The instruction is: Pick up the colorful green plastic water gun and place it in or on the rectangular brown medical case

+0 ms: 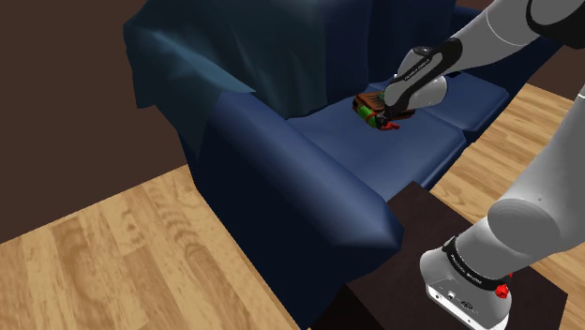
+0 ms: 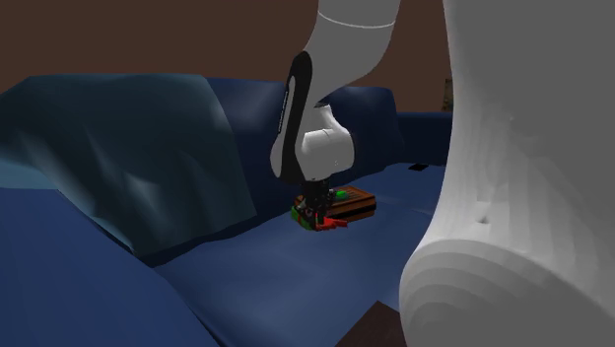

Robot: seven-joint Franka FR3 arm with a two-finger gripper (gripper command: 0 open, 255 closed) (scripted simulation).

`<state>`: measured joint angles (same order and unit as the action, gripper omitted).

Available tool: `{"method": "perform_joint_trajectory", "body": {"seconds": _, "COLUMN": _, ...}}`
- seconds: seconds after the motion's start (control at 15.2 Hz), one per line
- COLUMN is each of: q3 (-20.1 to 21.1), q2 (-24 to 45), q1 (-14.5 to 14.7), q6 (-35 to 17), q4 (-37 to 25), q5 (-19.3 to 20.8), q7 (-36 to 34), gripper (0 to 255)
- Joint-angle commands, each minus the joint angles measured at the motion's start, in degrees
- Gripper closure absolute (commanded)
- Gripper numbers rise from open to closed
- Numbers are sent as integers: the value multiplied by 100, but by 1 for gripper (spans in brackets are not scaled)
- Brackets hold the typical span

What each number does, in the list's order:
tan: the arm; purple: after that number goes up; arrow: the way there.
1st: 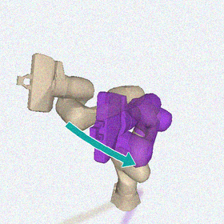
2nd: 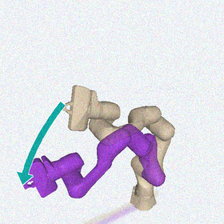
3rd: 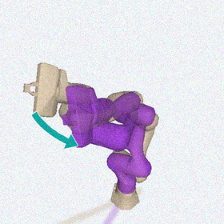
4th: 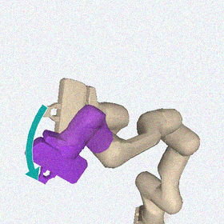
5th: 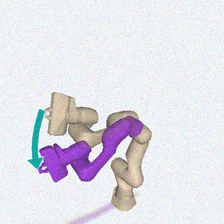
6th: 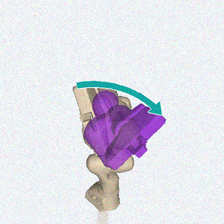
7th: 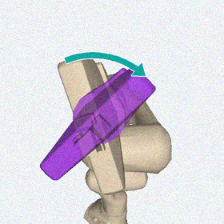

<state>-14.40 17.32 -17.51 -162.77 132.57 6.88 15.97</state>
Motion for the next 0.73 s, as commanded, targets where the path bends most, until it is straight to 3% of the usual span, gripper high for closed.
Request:
{"method": "perform_joint_trajectory", "body": {"seconds": 0.0, "q3": -29, "q2": -180, "q1": 9, "q6": 144, "q4": 30, "q5": 32, "q7": 14, "gripper": 255}}
{"method": "perform_joint_trajectory", "body": {"seconds": 0.66, "q3": -99, "q2": -844, "q1": 80, "q6": 868, "q4": -42, "q5": 167, "q7": -7, "gripper": 255}}
